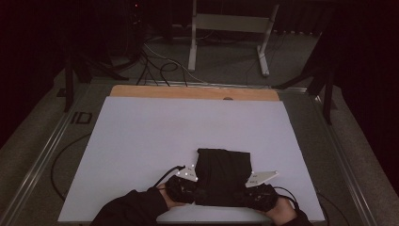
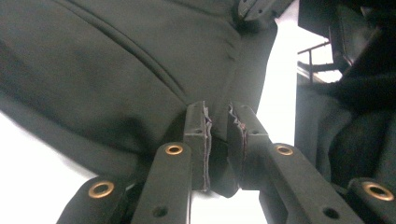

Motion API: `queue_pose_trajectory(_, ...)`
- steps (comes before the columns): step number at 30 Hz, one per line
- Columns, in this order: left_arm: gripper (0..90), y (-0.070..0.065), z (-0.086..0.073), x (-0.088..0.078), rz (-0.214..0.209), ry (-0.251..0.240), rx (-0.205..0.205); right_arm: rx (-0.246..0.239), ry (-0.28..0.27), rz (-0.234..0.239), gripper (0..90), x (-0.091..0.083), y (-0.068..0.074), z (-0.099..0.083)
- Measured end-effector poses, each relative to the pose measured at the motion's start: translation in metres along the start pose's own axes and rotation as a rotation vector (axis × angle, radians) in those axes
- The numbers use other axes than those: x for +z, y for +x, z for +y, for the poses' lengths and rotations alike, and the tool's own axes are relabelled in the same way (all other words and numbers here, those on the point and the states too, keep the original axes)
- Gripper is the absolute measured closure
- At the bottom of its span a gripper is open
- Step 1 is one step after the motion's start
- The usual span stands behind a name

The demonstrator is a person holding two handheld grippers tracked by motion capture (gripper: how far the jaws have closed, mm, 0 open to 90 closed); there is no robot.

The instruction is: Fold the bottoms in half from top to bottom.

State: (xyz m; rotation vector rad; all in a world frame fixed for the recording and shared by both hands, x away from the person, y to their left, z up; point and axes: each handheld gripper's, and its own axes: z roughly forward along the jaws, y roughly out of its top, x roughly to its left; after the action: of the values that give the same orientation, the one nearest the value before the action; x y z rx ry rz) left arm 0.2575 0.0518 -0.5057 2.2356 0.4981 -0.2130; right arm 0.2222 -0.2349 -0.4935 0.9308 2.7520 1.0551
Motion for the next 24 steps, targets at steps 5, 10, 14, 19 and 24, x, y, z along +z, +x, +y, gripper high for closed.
queue_pose_trajectory(5, 77.9, 0.005, 0.009, -0.017, 0.109, -0.065, -0.038, 0.027, -0.062, -0.018, 73.1, -0.01, -0.008, 0.007)
queue_pose_trajectory(10, 61.2, 0.012, 0.014, -0.025, 0.234, -0.131, -0.122, 0.072, -0.142, -0.109, 59.6, -0.022, -0.03, 0.021)
queue_pose_trajectory(14, 58.9, 0.016, 0.016, -0.023, 0.262, -0.145, -0.169, 0.118, -0.174, -0.169, 56.1, -0.024, -0.052, 0.027)
queue_pose_trajectory(19, 56.1, 0.017, 0.016, -0.016, 0.254, -0.136, -0.19, 0.198, -0.193, -0.239, 50.7, -0.02, -0.084, 0.032)
queue_pose_trajectory(24, 55.1, 0.024, 0.015, -0.011, 0.274, -0.152, -0.224, 0.282, -0.182, -0.233, 46.3, -0.007, -0.111, 0.034)
